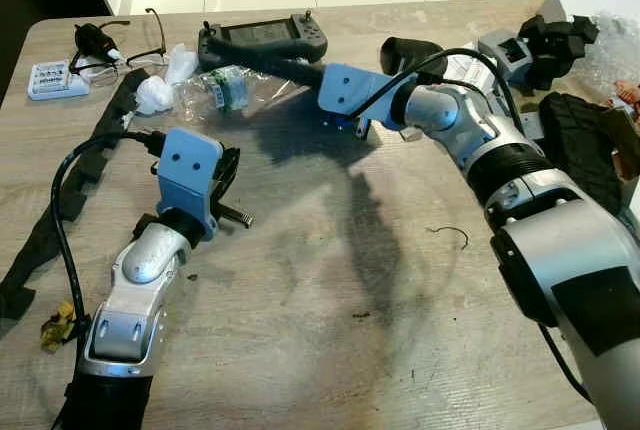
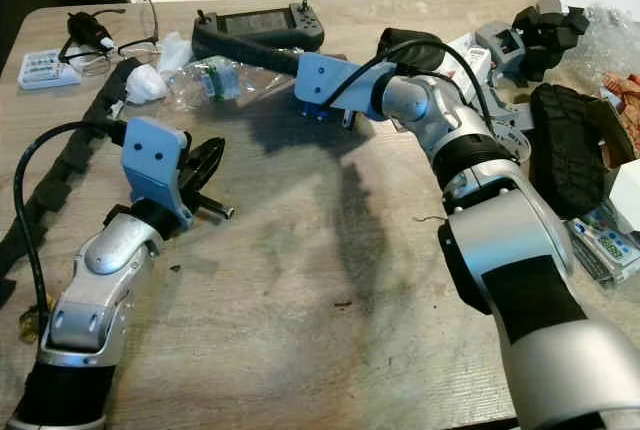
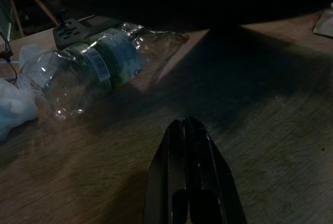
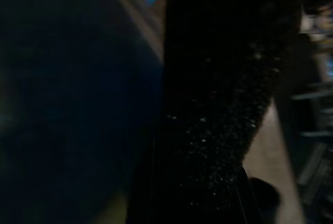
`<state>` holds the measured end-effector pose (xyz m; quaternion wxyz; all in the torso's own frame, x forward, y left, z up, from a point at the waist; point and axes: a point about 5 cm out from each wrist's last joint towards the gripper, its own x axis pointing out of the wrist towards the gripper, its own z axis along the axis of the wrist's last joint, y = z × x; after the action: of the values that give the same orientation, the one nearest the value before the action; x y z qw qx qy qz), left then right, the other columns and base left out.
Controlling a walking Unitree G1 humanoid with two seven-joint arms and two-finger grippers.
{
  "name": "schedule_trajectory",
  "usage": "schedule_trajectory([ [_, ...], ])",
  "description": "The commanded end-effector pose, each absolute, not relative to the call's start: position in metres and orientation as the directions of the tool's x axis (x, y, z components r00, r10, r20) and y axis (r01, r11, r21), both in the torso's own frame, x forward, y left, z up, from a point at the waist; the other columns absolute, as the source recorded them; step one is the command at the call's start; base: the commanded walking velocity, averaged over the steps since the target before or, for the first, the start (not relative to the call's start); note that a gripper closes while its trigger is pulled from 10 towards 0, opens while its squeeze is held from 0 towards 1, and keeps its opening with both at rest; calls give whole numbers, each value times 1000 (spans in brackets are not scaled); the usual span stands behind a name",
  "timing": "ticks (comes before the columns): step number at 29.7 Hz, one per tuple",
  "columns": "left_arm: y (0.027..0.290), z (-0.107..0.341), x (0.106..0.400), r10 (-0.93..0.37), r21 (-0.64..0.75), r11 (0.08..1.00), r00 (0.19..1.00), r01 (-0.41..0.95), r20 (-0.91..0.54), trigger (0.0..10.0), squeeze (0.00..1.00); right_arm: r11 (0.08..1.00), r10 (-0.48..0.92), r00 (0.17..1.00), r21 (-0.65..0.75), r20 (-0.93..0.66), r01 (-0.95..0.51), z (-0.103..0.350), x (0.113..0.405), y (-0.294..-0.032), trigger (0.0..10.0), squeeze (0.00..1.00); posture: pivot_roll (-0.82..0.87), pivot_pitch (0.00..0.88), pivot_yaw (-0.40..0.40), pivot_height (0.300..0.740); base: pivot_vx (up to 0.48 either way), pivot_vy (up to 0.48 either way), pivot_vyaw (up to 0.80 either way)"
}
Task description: Picking trash to rubbish bin
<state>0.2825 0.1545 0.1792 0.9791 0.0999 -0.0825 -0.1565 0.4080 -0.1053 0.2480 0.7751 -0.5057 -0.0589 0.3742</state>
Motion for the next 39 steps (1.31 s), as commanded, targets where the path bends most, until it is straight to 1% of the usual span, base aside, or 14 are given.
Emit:
schedule_trajectory([
  [1, 158, 177, 280, -318, 224, 931, 941, 287, 117, 10000, 0, 180, 671, 624, -728, -401, -662, 232, 403, -106, 10000, 0, 79, 238, 4, 740, 0, 0, 0],
  [12, 157, 177, 281, -316, 217, 934, 941, 285, 123, 10000, 0, -35, 748, 321, -517, -581, -855, 249, 392, -96, 10000, 0, 76, 241, 0, 740, 0, 0, 0],
  [15, 157, 177, 281, -314, 217, 934, 941, 283, 124, 10000, 0, -32, 760, 317, -521, -567, -853, 259, 393, -96, 10000, 0, 76, 241, 0, 740, 0, 0, 0],
  [19, 157, 178, 282, -312, 217, 935, 941, 281, 127, 10000, 0, 32, 726, 453, -633, -517, -774, 277, 400, -101, 10000, 0, 74, 241, -1, 740, 0, 0, 0],
  [20, 157, 178, 283, -309, 214, 937, 942, 277, 132, 10000, 0, 116, 696, 558, -696, -452, -709, 286, 405, -106, 10000, 0, 67, 240, -1, 740, 0, 0, 0],
  [24, 156, 178, 283, -305, 214, 938, 943, 273, 134, 10000, 0, 201, 649, 679, -783, -344, -589, 299, 411, -114, 10000, 0, 65, 238, -3, 740, 0, 0, 0],
  [26, 157, 179, 284, -277, 211, 947, 949, 243, 148, 10000, 0, 388, 619, 774, -805, -133, -449, 321, 414, -122, 10000, 0, 61, 234, -2, 740, 0, 0, 0],
  [29, 159, 179, 285, -251, 207, 954, 955, 216, 158, 10000, 0, 534, 591, 806, -764, 29, -363, 338, 415, -129, 10000, 0, 57, 229, 2, 740, 0, 0, 0],
  [30, 163, 181, 287, -202, 191, 967, 964, 168, 173, 10000, 0, 699, 549, 806, -651, 223, -296, 356, 413, -138, 10000, 0, 47, 222, 6, 740, 0, 0, 0],
  [31, 163, 181, 287, -202, 191, 967, 964, 168, 173, 10000, 0, 699, 549, 806, -651, 223, -296, 356, 413, -138, 10000, 0, 47, 222, 6, 740, 0, 0, 0],
  [33, 167, 183, 291, -145, 163, 980, 971, 115, 188, 10000, 0, 890, 422, 792, -369, 440, -270, 368, 411, -156, 10000, 0, 46, 210, 12, 740, 0, 0, 0],
  [34, 167, 183, 291, -145, 163, 980, 971, 115, 188, 10000, 0, 890, 422, 792, -369, 440, -270, 368, 411, -156, 10000, 0, 46, 210, 12, 740, 0, 0, 0],
  [35, 168, 182, 292, -140, 145, 983, 974, 114, 179, 10000, 0, 949, 315, 799, -172, 512, -263, 366, 412, -168, 10000, 0, 45, 197, 18, 740, 0, 0, 0],
  [39, 168, 181, 295, -138, 125, 985, 976, 118, 169, 10000, 0, 975, 118, 837, 96, 534, -199, 341, 414, -184, 10000, 0, 40, 172, 33, 740, 0, 0, 0],
])
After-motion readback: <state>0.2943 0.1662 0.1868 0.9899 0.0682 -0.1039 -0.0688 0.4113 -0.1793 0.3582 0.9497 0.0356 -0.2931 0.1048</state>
